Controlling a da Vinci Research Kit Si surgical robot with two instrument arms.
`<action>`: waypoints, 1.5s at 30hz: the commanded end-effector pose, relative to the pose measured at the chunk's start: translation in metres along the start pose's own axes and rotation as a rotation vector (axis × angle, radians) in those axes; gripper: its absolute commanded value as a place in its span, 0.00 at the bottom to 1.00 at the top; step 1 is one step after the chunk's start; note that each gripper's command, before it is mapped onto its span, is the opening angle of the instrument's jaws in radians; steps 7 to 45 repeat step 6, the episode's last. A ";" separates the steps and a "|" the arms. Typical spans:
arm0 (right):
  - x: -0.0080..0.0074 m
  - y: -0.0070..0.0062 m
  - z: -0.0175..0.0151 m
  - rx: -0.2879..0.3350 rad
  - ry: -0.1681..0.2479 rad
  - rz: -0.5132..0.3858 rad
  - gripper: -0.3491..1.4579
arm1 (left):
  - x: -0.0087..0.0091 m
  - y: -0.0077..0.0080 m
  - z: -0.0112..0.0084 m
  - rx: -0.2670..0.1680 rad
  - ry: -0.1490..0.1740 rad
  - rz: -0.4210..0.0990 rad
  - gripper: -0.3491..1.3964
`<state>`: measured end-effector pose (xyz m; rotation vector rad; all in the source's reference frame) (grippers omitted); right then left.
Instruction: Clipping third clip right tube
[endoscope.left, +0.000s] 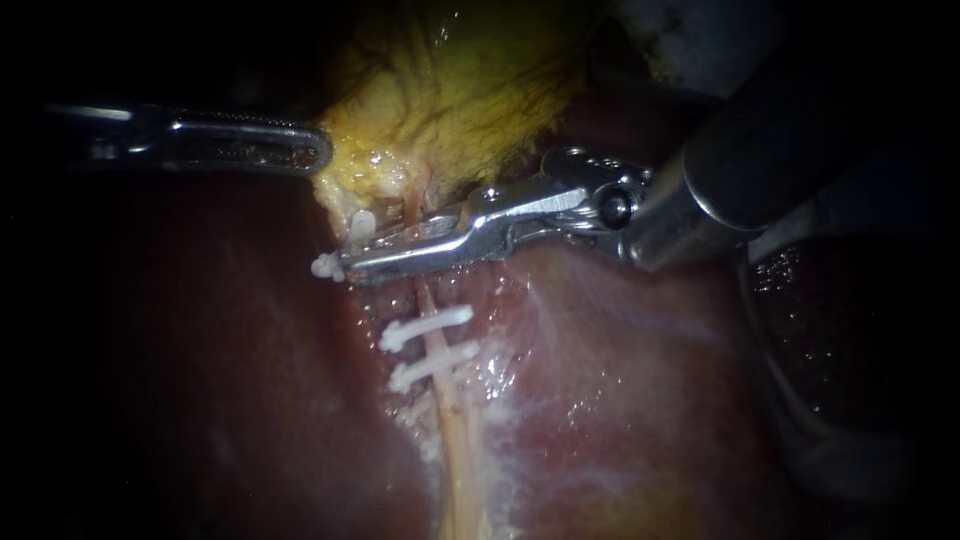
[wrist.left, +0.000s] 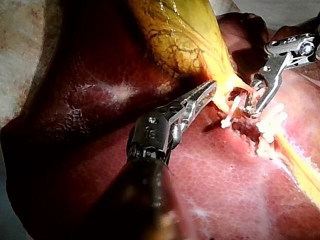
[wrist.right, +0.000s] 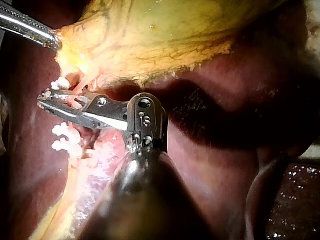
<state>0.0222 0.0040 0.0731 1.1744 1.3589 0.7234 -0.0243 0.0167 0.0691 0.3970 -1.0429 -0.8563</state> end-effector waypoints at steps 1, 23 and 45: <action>0.0000 0.0000 0.0000 0.002 -0.001 -0.001 0.00 | 0.0000 0.0000 0.0000 0.000 0.000 0.000 0.00; 0.0000 0.0000 0.0000 0.002 -0.001 -0.001 0.00 | 0.0000 0.0000 0.0000 0.000 0.000 0.000 0.00; 0.0000 0.0000 0.0000 0.002 -0.001 -0.001 0.00 | 0.0000 0.0000 0.0000 0.000 0.000 0.000 0.00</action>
